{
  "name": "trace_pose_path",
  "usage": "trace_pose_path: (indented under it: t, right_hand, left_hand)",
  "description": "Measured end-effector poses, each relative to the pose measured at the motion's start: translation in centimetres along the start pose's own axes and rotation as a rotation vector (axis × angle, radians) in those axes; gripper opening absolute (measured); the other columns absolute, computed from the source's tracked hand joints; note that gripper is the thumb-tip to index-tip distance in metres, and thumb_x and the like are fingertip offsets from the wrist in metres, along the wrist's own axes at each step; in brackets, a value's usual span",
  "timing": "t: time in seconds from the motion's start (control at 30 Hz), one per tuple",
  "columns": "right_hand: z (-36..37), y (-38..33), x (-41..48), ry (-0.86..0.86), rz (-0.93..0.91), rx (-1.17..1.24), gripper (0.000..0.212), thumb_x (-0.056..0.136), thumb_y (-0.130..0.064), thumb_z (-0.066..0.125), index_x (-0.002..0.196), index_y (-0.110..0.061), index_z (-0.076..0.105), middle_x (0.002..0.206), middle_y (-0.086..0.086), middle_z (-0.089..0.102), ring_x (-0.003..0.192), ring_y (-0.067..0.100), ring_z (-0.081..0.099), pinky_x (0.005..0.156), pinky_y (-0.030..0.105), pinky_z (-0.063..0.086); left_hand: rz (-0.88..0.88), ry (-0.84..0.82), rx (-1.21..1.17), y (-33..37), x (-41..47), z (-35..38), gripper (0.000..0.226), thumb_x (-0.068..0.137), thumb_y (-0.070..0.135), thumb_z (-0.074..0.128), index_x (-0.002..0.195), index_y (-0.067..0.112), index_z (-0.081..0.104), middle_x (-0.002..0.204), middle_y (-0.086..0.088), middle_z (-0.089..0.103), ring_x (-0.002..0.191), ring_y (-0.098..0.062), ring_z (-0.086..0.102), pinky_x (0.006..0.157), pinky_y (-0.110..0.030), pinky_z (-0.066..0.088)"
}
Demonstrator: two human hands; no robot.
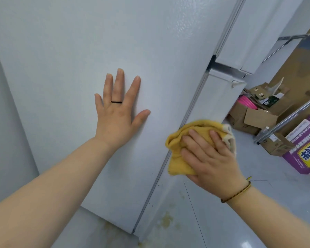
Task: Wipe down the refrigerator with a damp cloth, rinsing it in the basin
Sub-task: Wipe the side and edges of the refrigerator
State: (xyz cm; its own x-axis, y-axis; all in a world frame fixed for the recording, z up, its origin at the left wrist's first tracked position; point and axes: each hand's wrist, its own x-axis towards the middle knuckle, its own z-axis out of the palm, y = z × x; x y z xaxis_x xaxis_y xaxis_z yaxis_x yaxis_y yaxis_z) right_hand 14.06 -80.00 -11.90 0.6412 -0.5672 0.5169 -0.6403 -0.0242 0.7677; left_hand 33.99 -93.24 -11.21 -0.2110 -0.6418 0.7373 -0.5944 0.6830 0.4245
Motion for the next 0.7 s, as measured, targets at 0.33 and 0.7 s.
trace_pose_path:
  t: [0.33, 0.7]
  right_hand:
    - [4.1, -9.5, -4.8, -0.051, 0.109, -0.038, 0.026, 0.083, -0.023, 0.043, 0.107, -0.02, 0.05, 0.126, 0.001, 0.044, 0.141, 0.022, 0.015, 0.117, 0.044, -0.004]
    - [3.5, -6.3, -3.9, -0.02, 0.112, 0.036, 0.038, 0.073, -0.042, 0.048, 0.104, -0.019, 0.052, 0.127, -0.001, 0.044, 0.142, 0.017, 0.013, 0.117, 0.042, -0.004]
  left_hand:
    - [0.071, 0.026, 0.054, -2.8, -5.0, 3.3, 0.066, 0.081, 0.051, 0.04, 0.138, 0.029, 0.015, 0.145, -0.008, 0.005, 0.133, -0.031, 0.004, 0.099, -0.062, 0.026]
    - [0.078, 0.022, 0.075, -4.8, -8.0, 5.5, 0.066, 0.082, 0.052, 0.038, 0.137, 0.031, 0.008, 0.145, -0.01, 0.006, 0.134, -0.025, -0.004, 0.103, -0.054, 0.021]
